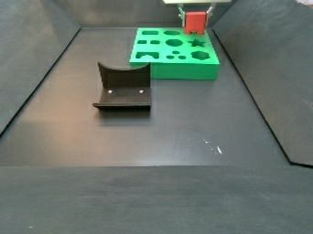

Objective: Insert the square-circle object.

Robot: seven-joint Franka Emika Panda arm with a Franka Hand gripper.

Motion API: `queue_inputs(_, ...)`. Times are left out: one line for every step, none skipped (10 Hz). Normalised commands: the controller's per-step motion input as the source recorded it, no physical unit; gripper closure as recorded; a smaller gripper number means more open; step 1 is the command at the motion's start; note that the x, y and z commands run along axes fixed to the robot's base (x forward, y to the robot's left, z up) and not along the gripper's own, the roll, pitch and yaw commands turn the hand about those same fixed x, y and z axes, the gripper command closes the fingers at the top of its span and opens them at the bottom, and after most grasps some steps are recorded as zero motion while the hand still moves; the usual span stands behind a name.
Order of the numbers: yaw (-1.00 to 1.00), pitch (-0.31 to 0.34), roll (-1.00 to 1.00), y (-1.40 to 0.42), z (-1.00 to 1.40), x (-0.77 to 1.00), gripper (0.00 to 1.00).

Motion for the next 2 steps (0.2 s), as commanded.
queue_inputs(0.0, -0.196, 0.0, 0.0, -0.11, -0.1, 1.0)
queue_inputs(0.0, 0.0, 0.0, 0.0, 0.0, 0.0, 1.0)
